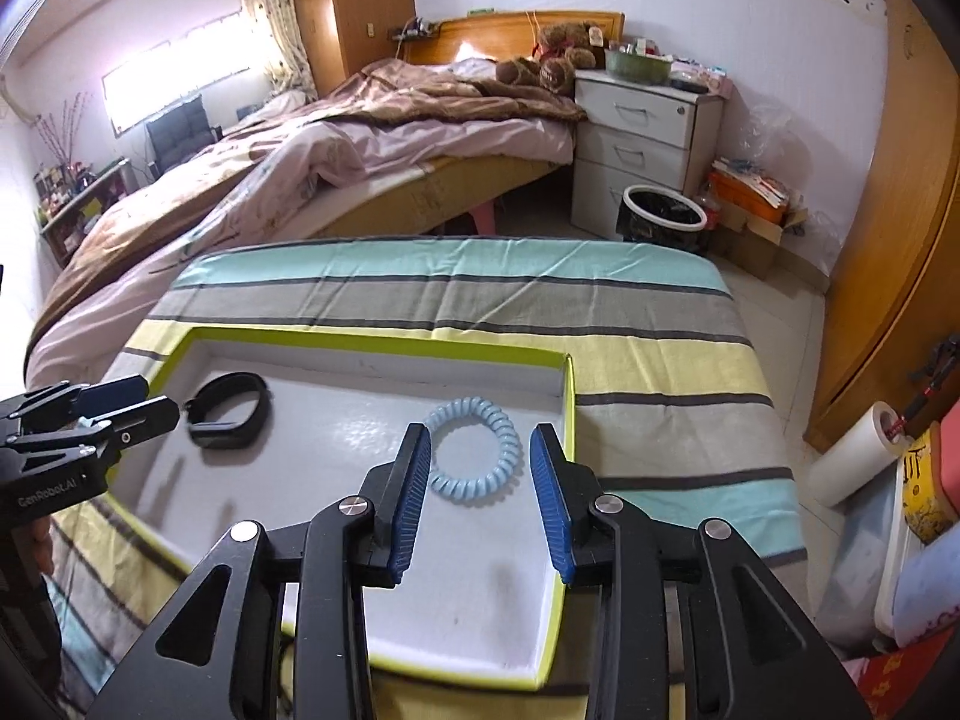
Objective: Organize jewelry
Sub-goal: 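Carry both items into the lime-green box and open both grippers, then withdraw both tools from the box back toward the remaining jewelry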
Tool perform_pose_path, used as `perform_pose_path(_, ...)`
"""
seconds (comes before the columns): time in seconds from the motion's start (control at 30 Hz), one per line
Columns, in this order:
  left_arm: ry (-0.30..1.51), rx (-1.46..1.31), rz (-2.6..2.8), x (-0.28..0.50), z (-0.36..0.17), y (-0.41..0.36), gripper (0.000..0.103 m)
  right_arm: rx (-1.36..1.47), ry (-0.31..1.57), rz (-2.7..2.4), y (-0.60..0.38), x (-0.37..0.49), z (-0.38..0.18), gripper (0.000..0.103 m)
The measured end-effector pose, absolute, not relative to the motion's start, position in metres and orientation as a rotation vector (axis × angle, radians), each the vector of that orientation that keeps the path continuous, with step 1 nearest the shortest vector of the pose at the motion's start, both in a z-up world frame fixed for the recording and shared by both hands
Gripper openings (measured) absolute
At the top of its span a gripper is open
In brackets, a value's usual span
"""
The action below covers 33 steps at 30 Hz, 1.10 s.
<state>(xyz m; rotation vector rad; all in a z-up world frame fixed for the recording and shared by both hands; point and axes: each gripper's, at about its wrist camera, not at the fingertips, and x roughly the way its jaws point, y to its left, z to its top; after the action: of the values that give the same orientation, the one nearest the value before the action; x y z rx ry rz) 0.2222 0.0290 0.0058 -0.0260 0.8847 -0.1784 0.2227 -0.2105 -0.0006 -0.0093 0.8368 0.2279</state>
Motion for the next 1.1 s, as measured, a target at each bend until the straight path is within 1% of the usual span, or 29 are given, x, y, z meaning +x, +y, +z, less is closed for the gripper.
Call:
perform_pose_path(0.13,0.865,0.002,-0.155,0.204,0.012,0.031,0.052,-0.023,0.808,0.248,-0.211,0.205,0.007,0.036)
perform_pose_path(0.23,0.878,-0.02,-0.191,0.189,0.013,0.035,0.061,-0.033,0.779,0.256,-0.215,0.19,0.012,0.036)
perform_pose_path(0.4,0.866,0.004,-0.173,0.157,0.011,0.04,0.061,-0.007,0.738,0.298,-0.227,0.163,0.017,0.037)
perform_pose_path(0.53,0.859,-0.008,-0.15,0.135,0.011,0.048,0.061,-0.01,0.756,0.321,-0.238,0.142,0.01,0.044)
perform_pose_path(0.7,0.914,-0.023,-0.143,0.121,0.006,0.053,0.061,-0.01,0.765,0.325,-0.249,0.119,0.001,0.045)
perform_pose_path(1.1,0.886,-0.114,-0.216,0.079,0.001,0.053,0.061,0.026,0.833,0.386,-0.253,0.088,-0.028,0.045)
